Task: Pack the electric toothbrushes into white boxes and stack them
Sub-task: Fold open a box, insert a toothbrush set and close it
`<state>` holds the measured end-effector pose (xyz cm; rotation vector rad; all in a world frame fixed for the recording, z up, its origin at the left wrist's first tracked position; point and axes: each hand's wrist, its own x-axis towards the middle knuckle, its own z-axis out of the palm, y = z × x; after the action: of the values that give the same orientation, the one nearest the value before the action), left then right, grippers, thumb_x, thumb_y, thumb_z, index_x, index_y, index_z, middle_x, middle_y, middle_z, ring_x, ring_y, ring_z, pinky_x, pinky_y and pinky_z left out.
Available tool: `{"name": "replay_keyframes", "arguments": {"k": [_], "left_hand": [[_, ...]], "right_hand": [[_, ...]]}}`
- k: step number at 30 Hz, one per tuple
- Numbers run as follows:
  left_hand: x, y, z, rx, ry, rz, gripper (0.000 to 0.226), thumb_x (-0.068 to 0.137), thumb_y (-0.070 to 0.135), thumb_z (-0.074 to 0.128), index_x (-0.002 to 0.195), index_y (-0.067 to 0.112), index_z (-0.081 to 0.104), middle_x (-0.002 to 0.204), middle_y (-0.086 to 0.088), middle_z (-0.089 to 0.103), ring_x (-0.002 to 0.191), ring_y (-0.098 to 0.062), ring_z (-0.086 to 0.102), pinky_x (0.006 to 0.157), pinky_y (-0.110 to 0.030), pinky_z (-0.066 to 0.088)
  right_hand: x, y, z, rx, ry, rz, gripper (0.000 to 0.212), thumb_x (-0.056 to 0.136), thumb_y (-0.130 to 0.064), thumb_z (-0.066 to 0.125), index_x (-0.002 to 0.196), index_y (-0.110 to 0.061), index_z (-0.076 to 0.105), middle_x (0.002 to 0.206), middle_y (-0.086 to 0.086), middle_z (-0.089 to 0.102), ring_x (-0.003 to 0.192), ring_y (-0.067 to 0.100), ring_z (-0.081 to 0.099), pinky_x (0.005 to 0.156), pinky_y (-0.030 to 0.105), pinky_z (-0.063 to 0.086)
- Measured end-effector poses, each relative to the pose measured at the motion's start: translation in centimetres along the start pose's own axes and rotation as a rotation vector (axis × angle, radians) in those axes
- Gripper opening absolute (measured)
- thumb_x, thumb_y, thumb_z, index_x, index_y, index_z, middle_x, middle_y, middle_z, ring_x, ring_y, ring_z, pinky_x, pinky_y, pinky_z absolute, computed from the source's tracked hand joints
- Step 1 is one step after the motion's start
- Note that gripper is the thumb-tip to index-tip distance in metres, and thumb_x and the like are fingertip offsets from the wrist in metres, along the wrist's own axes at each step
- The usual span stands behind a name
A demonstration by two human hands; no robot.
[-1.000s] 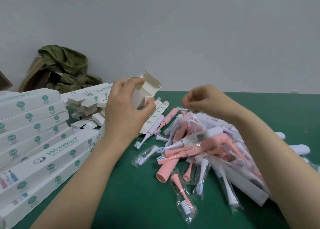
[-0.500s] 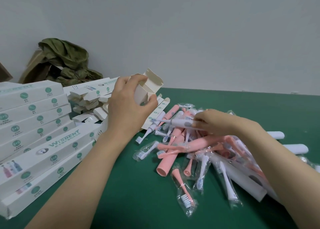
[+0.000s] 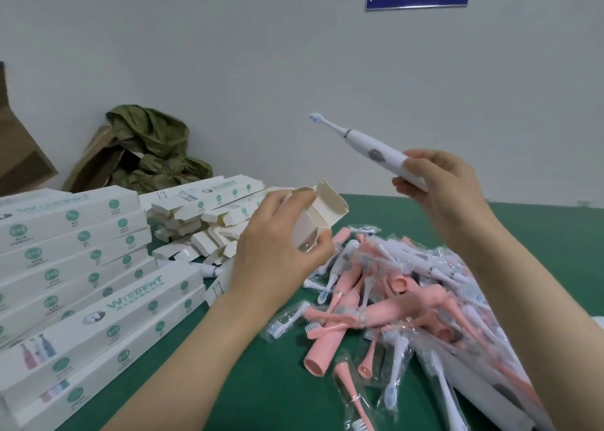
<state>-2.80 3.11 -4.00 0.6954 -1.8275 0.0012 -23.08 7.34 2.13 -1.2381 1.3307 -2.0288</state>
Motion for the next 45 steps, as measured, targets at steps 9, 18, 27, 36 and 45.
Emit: {"name": "replay_keyframes", "arguments": {"k": [9,18,27,36,45], "left_hand": [[0.4,-2.0,0.1,0.16,-0.087,-0.218,0.055,0.073,0.04,0.058,0.126,0.03,0.053,0.11,0.01,0.056,0.097,-0.015,0.052,0.075,-0.034,0.043],[0.1,-2.1,0.5,0.222,-0.12,-0.211,0.051,0.072,0.041,0.061,0.122,0.029,0.054,0.118,0.009,0.055,0.102,-0.016,0.051,0.074,-0.028,0.034],[0.6,-0.3,-0.3,0.11,-0.088,-0.093,0.049,0.073,0.042,0.06,0.118,0.022,0.056,0.105,0.007,0.053,0.086,-0.004,0.04,0.071,-0.026,0.032],[0.4,-0.6,-0.2,0.111,-0.076,-0.131,0.048,0.07,0.04,0.056,0.113,0.02,0.058,0.108,0.002,0.058,0.098,-0.016,0.051,0.08,-0.028,0.039],[0.7,-1.5,-0.5,0.101,-0.071,-0.172,0.051,0.07,0.044,0.053,0.116,0.022,0.057,0.112,0.003,0.057,0.101,-0.014,0.049,0.08,-0.026,0.035]], "right_hand": [[-1.1,-1.1,0.4,0.186,0.083,-0.099,0.016,0.092,-0.016,0.061,0.102,-0.007,0.053,0.058,-0.007,0.063,0.052,0.009,0.057,0.06,0.017,0.049],[-2.2,-0.6,1.2,-0.111,0.158,-0.298,0.016,0.092,-0.019,0.061,0.089,-0.028,0.048,0.066,-0.007,0.063,0.052,0.006,0.057,0.067,0.027,0.051],[-4.7,-0.8,4.4,-0.394,-0.097,-0.398,0.024,0.079,-0.019,0.076,0.1,-0.019,0.065,0.089,-0.004,0.068,0.072,0.008,0.062,0.076,0.024,0.054],[-4.0,0.4,3.8,-0.66,-0.342,-0.385,0.007,0.088,-0.026,0.066,0.087,-0.024,0.073,0.096,-0.005,0.062,0.071,0.0,0.049,0.07,0.013,0.04],[-1.4,6.2,-1.2,-1.292,-0.47,0.043,0.022,0.088,-0.022,0.065,0.102,-0.006,0.069,0.101,0.008,0.07,0.087,0.022,0.063,0.079,0.029,0.049]]}}
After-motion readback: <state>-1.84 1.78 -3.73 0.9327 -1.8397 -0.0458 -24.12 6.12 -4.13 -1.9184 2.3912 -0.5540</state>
